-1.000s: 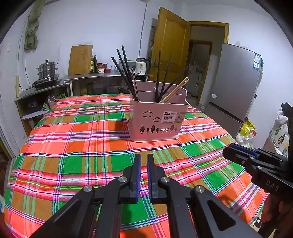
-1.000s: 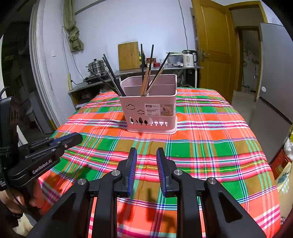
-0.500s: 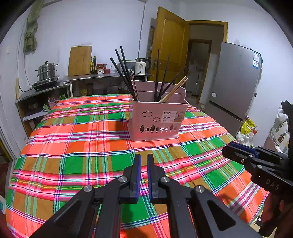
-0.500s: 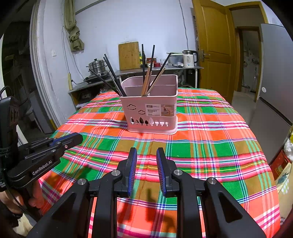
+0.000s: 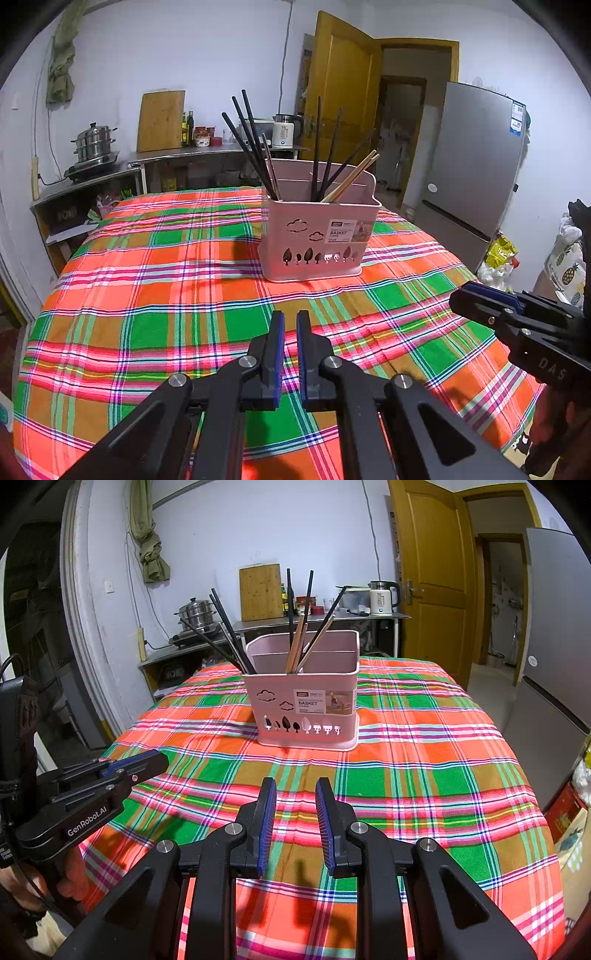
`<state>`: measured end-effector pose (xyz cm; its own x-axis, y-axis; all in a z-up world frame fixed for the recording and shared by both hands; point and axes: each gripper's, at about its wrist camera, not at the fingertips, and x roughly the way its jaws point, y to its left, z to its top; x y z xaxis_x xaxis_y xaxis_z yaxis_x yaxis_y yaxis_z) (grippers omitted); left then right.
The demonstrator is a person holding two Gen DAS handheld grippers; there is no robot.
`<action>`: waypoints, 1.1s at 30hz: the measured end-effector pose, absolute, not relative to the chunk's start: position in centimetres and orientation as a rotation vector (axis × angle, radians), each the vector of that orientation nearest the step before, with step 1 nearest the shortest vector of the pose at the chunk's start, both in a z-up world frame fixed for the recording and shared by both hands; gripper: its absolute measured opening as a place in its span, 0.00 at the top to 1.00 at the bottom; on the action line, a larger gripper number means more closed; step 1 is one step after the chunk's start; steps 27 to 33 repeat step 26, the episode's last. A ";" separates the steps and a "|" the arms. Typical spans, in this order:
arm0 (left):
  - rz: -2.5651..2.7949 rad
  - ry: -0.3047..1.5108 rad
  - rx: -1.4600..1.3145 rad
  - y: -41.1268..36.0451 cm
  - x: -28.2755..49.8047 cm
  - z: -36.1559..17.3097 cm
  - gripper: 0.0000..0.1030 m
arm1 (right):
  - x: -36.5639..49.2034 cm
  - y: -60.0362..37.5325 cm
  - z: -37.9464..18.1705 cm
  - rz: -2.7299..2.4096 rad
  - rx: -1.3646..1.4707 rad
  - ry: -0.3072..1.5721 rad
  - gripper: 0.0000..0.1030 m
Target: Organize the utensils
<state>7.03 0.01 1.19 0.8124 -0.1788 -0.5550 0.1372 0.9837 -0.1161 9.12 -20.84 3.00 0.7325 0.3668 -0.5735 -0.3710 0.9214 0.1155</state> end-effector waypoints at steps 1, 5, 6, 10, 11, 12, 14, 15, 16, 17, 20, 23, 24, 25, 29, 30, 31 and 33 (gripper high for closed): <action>-0.169 0.599 -0.068 0.0 7.0 1.2 0.95 | 9.1 -20.8 3.0 0.406 -0.008 0.629 0.78; -0.170 0.602 -0.060 -0.2 6.9 1.1 0.95 | 9.1 -20.8 3.0 0.406 -0.008 0.631 0.78; -0.169 0.602 -0.058 -0.2 6.9 1.1 0.95 | 9.1 -20.8 3.0 0.406 -0.008 0.631 0.78; -0.167 0.597 -0.058 -0.2 6.8 1.1 0.95 | 9.1 -20.7 3.0 0.406 -0.009 0.632 0.78; -0.166 0.595 -0.059 -0.1 6.8 1.1 0.95 | 9.1 -20.7 3.0 0.407 -0.009 0.631 0.78; -0.163 0.593 -0.058 -0.1 6.8 1.1 0.95 | 9.1 -20.7 3.0 0.407 -0.010 0.631 0.78; -0.159 0.591 -0.058 -0.1 6.8 1.2 0.95 | 9.2 -20.7 3.0 0.407 -0.009 0.632 0.78; -0.155 0.589 -0.059 0.0 6.8 1.2 0.95 | 9.2 -20.7 3.0 0.407 -0.009 0.632 0.78; -0.152 0.589 -0.059 0.1 6.8 1.2 0.95 | 9.2 -20.7 3.0 0.407 -0.010 0.632 0.78; -0.149 0.588 -0.063 0.2 6.7 1.2 0.95 | 9.1 -20.7 3.0 0.407 -0.010 0.632 0.78; -0.144 0.585 -0.064 0.2 6.7 1.2 0.95 | 9.2 -20.7 3.0 0.407 -0.010 0.633 0.78; -0.137 0.586 -0.068 0.2 6.7 1.2 0.95 | 9.1 -20.7 3.0 0.407 -0.011 0.633 0.78; -0.135 0.586 -0.069 0.2 6.8 1.1 0.95 | 9.0 -20.7 3.0 0.407 -0.011 0.633 0.78; -0.137 0.587 -0.071 0.3 6.8 1.1 0.95 | 9.1 -20.7 3.0 0.407 -0.011 0.632 0.78; -0.139 0.589 -0.073 0.2 6.8 1.1 0.95 | 9.0 -20.7 3.0 0.407 -0.011 0.632 0.78; -0.139 0.589 -0.073 0.2 6.8 1.1 0.95 | 9.0 -20.7 3.0 0.407 -0.011 0.632 0.78; -0.139 0.589 -0.073 0.2 6.8 1.1 0.95 | 9.0 -20.7 3.0 0.407 -0.011 0.632 0.78; -0.139 0.589 -0.073 0.2 6.8 1.1 0.95 | 9.0 -20.7 3.0 0.407 -0.011 0.632 0.78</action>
